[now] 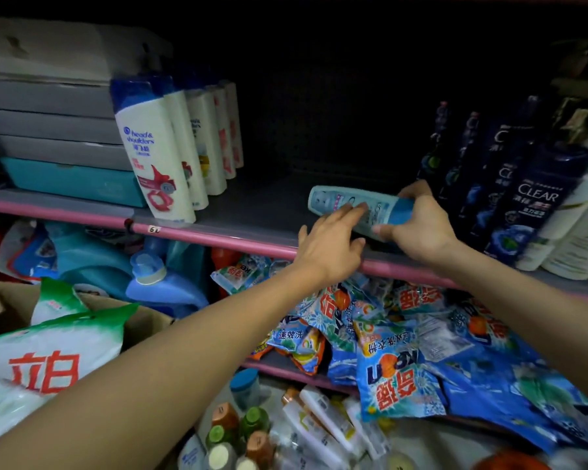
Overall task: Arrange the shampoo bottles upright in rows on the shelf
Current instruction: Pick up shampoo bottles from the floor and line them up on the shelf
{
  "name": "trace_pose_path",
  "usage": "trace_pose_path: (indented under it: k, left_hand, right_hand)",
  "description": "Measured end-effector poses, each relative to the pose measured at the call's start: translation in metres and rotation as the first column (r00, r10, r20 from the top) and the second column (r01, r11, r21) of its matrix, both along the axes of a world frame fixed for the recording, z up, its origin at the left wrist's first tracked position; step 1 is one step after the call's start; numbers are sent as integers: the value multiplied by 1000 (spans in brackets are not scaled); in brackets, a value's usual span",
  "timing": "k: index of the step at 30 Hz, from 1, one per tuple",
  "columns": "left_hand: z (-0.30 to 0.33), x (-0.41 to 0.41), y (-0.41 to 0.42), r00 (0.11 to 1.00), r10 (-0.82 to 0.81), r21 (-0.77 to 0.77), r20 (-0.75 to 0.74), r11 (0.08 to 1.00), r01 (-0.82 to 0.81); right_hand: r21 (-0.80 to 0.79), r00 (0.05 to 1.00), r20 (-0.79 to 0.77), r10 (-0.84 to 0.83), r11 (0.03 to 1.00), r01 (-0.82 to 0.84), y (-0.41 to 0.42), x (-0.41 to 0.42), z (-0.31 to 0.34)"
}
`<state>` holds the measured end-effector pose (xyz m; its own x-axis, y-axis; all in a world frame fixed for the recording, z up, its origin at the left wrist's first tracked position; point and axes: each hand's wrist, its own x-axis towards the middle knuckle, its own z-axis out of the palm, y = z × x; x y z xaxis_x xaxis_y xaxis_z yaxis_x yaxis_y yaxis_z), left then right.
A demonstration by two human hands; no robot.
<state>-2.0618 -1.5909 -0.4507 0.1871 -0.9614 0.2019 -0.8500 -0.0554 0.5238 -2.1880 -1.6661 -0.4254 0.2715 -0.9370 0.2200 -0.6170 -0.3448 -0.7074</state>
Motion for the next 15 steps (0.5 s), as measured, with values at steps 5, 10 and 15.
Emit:
trace_pose_path:
  k: [5,10,15]
  left_hand:
    - [12,20,11,975,133,-153,-179,975,-161]
    - [12,42,26,927,346,-198,-146,908,-369]
    - [9,65,39,858,445,-195,-257,846,-497]
  right_hand:
    - [-46,935,237,265,964,-262,6,21,43]
    - [-36,847,247,471,878,-478,19,61,80]
    - [-64,803,194,564,824,-563,38,103,91]
